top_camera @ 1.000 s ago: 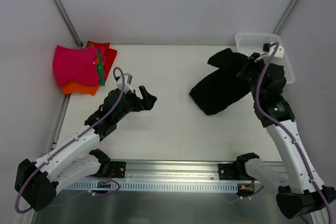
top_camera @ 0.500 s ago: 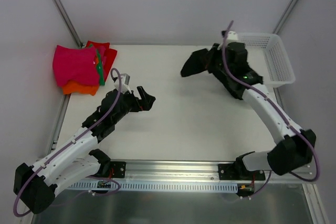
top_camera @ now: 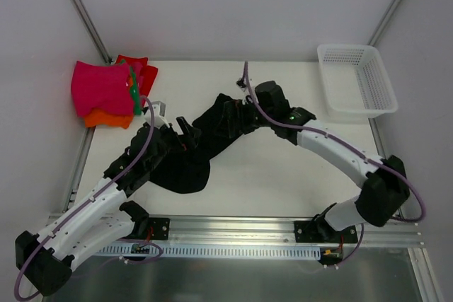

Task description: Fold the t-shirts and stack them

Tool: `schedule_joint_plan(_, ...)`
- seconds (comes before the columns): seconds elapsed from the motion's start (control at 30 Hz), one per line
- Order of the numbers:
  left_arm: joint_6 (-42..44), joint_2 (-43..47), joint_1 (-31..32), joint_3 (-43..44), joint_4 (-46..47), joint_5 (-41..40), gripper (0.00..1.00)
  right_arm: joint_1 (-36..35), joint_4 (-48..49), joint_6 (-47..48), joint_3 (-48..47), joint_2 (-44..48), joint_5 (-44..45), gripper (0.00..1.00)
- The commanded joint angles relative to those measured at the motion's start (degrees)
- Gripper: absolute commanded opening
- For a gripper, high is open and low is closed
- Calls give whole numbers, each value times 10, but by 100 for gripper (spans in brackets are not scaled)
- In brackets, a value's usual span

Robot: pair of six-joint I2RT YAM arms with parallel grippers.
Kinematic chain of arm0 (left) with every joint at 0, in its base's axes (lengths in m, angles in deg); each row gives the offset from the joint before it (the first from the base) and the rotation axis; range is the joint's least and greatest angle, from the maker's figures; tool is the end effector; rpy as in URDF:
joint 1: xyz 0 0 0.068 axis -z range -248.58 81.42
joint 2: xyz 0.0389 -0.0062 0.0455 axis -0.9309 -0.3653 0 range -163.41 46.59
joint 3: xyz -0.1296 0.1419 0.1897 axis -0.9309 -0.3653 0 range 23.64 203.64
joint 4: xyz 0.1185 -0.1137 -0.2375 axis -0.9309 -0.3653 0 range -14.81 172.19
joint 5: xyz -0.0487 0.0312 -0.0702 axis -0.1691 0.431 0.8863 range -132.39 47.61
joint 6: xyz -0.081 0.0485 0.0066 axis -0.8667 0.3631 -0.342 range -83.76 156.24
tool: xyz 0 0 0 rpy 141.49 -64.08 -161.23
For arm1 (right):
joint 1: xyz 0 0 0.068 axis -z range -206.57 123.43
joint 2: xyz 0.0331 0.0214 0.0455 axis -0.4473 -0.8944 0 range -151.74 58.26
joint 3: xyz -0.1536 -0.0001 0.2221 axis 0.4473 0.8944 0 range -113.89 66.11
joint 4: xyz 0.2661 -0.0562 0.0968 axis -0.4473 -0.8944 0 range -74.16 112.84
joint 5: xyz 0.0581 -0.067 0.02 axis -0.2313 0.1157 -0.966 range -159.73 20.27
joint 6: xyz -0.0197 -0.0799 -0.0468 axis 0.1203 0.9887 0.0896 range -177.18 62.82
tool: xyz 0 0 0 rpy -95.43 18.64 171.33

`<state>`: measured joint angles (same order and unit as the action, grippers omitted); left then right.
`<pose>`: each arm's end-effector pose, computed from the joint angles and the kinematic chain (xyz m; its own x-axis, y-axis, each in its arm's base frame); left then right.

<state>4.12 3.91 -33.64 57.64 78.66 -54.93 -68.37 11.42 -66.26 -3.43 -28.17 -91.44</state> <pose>0.2253 -0.1348 0.2753 -0.3514 -0.3875 -0.8522 0.2340 0.8451 -0.4808 0.2909 0.3024 0.2791 -0.4850 -0.2370 -0.8418 -0.7955 0.5194 0.3121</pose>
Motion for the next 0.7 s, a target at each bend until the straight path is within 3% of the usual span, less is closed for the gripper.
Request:
schedule_joint_plan(0.0,13,-15,5,28,-3,-19,99,5,-34,35,1,114,82,99)
schedule_joint_plan(0.3,-1,-135,0,76,-35,-46,99,5,-109,31,-2,155,328,99)
schedule_joint_plan(0.47,-30,-248,-76,121,-100,6,99,5,-123,31,5,168,353,100)
schedule_joint_plan(0.63,-49,-353,-124,143,-108,44,99,6,-123,35,33,202,360,100)
schedule_joint_plan(0.67,-48,-380,-133,152,-108,52,94,7,-123,35,40,214,365,100)
